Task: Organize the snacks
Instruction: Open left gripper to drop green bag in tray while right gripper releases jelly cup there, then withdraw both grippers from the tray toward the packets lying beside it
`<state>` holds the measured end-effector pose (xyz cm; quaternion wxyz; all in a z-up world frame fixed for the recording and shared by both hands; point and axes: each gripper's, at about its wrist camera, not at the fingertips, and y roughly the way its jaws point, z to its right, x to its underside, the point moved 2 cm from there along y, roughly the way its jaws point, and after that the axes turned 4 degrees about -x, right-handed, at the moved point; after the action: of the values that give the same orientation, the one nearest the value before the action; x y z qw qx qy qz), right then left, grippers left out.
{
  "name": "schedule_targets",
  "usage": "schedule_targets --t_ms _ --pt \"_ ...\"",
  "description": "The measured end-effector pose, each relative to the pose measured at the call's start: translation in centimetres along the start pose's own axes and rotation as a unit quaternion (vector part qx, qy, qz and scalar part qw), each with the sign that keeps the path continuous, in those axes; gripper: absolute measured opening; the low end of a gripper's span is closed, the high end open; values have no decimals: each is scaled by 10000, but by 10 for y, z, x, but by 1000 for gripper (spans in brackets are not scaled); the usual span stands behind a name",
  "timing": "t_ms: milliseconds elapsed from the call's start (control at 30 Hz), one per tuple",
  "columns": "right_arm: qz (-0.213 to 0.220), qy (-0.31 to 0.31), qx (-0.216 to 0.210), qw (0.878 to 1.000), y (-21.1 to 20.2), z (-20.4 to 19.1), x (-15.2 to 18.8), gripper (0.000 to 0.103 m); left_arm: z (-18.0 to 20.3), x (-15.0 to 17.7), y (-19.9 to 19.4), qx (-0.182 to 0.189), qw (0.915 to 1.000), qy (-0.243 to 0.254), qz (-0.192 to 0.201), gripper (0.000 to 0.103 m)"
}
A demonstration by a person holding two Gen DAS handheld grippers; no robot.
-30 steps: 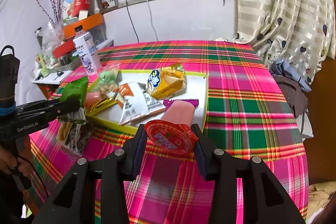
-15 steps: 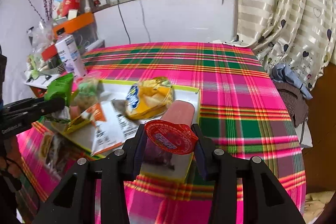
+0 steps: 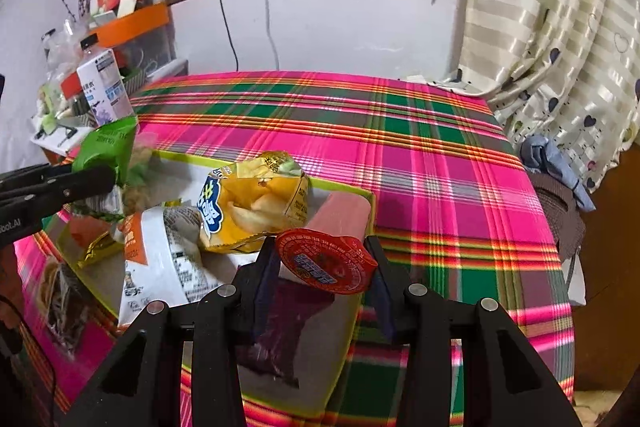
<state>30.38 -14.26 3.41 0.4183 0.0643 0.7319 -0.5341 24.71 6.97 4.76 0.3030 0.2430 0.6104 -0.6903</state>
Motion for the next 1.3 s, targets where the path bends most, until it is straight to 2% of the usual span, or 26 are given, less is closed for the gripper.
schedule_targets --t_ms 200,367,567,600,867,1300 --pt "90 -116 -18 9999 1 1 -3 48 -1 -7 14 9 10000 28 -75 33" --pt "263 -11 28 9996 -12 4 -4 49 -4 -9 18 37 9999 -11 -98 34" --pt "382 60 -61 9992 -28 -2 1 49 -9 -9 17 79 9998 -155 -14 51" --pt "396 65 -74 9992 -30 -3 1 49 -9 -9 15 108 9998 -167 17 52" --pt "491 120 -149 9986 -53 -14 14 49 -9 -2 -5 84 9998 -156 109 52" --pt "388 222 -417 9981 -81 -46 46 49 -4 35 -51 -155 9996 -195 158 52"
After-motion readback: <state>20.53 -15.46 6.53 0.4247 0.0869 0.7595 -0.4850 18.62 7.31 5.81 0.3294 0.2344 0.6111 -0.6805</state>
